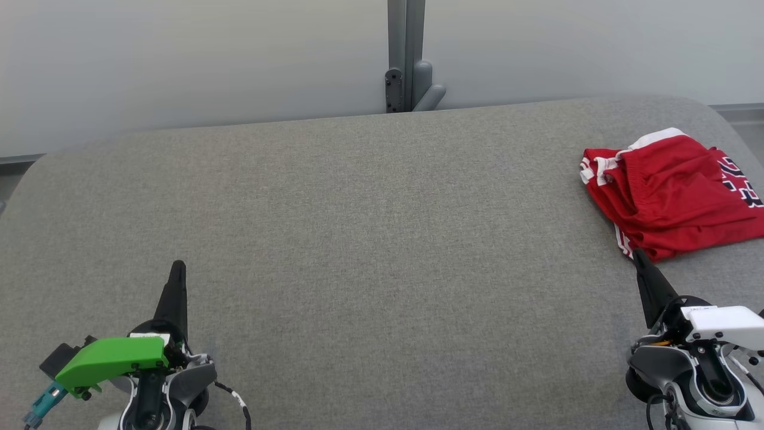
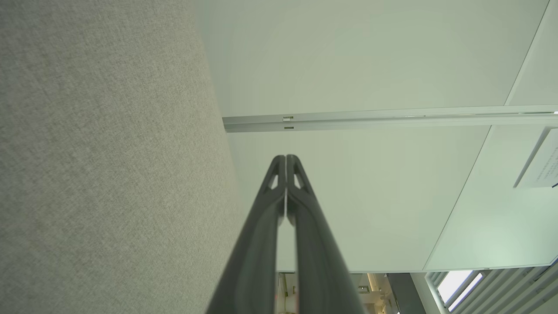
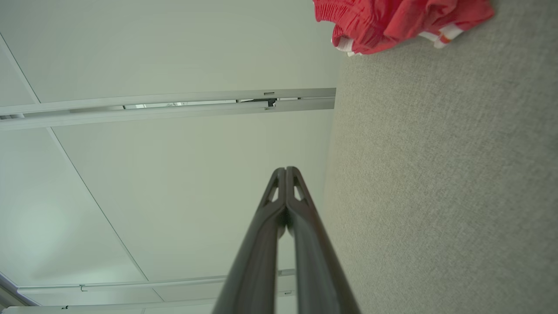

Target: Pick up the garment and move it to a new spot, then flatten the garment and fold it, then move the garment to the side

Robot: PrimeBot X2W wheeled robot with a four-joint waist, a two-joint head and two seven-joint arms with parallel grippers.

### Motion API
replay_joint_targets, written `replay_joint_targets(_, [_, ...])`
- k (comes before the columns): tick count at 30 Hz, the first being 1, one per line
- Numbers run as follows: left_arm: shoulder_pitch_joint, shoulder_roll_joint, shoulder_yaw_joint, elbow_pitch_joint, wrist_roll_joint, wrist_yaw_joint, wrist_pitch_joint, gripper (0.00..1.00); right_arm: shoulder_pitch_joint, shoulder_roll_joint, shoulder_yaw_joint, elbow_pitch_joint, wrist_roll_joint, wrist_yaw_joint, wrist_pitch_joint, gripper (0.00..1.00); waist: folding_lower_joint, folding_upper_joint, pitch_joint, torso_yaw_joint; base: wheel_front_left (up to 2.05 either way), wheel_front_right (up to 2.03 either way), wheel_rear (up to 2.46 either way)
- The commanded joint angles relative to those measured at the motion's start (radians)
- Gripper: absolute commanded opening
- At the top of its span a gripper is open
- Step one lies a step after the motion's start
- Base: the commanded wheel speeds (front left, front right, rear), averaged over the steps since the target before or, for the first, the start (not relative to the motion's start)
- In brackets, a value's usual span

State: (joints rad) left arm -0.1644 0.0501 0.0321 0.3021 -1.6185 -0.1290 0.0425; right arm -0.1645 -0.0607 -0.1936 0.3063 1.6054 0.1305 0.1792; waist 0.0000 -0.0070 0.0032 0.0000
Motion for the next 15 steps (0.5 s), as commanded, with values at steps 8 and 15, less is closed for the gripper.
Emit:
replay_joint_targets(8, [-0.013,0.000,0.003,0.001,-0.003,-0.006,0.000,0.00,-0.008,0.000,-0.004,0.002,-0.006,0.000,0.005,0.00,0.0000,0.0070,0.000,0.000,0.00,0.00,0.00])
replay_joint_targets(15, [-0.013,0.000,0.003,0.001,-0.003,-0.006,0.000,0.00,-0.008,0.001,-0.004,0.002,-0.006,0.000,0.005,0.00,0.0000,0.0070,0.000,0.000,0.00,0.00,0.00])
